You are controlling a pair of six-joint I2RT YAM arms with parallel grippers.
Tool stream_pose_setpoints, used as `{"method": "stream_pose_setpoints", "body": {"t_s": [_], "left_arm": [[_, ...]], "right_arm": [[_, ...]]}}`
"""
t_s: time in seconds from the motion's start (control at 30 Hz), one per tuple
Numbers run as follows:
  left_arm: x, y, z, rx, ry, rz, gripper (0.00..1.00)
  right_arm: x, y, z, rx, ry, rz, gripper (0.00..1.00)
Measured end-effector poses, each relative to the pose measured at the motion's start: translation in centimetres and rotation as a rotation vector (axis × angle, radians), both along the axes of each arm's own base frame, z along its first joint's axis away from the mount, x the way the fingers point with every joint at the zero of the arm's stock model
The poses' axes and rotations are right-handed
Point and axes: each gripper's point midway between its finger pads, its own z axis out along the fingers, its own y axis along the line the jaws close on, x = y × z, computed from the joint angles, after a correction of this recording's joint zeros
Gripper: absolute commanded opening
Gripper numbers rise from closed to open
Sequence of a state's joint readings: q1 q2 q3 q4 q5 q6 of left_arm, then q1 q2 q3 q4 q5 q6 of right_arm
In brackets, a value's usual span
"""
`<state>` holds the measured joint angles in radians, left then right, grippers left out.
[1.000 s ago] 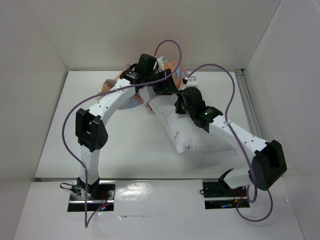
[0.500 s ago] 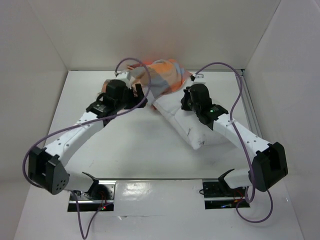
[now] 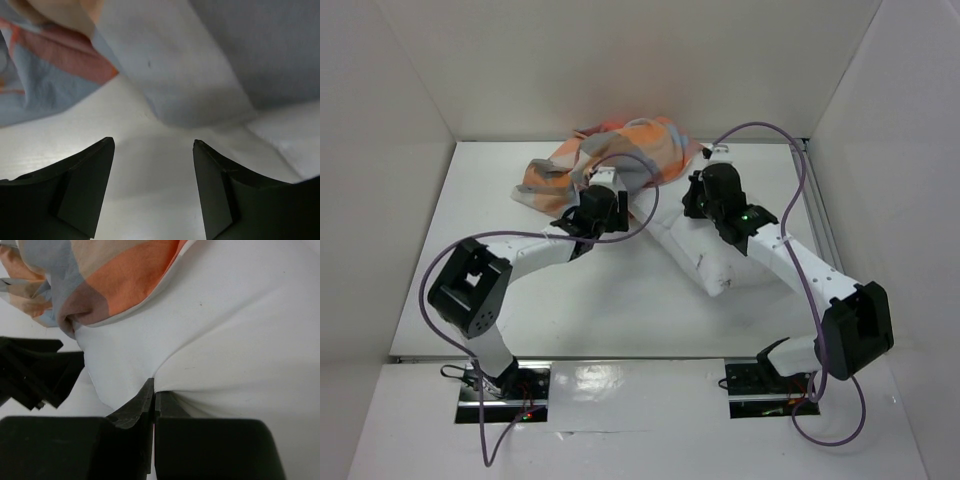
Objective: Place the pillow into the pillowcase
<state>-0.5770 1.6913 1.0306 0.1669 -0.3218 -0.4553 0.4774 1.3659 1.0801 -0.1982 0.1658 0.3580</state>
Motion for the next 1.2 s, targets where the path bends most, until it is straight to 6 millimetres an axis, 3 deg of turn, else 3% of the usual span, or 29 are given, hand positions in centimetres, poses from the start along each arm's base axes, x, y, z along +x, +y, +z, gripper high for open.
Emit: {"method": "stream_pose_setpoints", "body": {"t_s": [0.13,0.17,0.23,0.27,0.33,0.37,0.5,0.63,0.87,1.03,1.2], "left_arm": [[2.7,-0.5,0.7,-0.008,-0.054,0.024,0.77],[3.3,-0.6,0.7,-0.008,-0.056,0.029,0.7],[4.5,-0.9,0.6,-0.011,-0.058,0.039,0.5],[5.0,-1.0,0.6,-0.01,-0.058,0.043,0.26],[5.7,-1.1,0.7,-0.002,-0.06,0.051,0.06],[5.9,-0.9,0.9,0.008,-0.061,0.053,0.0],[6.2,-0.6,1.8,0.02,-0.067,0.064,0.0],[4.6,-0.4,3.3,0.012,-0.071,0.045,0.0],[-0.1,-4.2,7.8,-0.069,-0.082,-0.134,0.0],[-3.6,-6.6,6.7,-0.051,-0.005,-0.237,0.0],[-5.2,-7.1,6.0,-0.024,0.071,-0.281,0.0]], "right_arm": [[0.1,0.0,0.0,-0.001,0.005,0.001,0.0],[0.1,0.0,-0.1,-0.002,0.006,0.0,0.0],[0.2,0.0,-0.2,-0.003,0.009,-0.001,0.0],[0.3,0.0,-0.2,-0.003,0.008,-0.002,0.0],[0.4,0.0,-0.3,-0.003,0.011,-0.003,0.0],[0.4,0.0,-0.3,-0.004,0.012,-0.003,0.0],[0.6,-0.2,-0.2,-0.003,0.012,-0.007,0.0],[1.1,-0.2,-0.3,-0.004,0.016,-0.014,0.0],[2.2,0.1,-1.3,0.0,0.042,-0.021,0.0],[2.8,-0.3,-1.6,0.013,0.043,-0.044,0.0],[3.1,-0.2,-1.6,0.032,0.042,-0.055,0.0]]}}
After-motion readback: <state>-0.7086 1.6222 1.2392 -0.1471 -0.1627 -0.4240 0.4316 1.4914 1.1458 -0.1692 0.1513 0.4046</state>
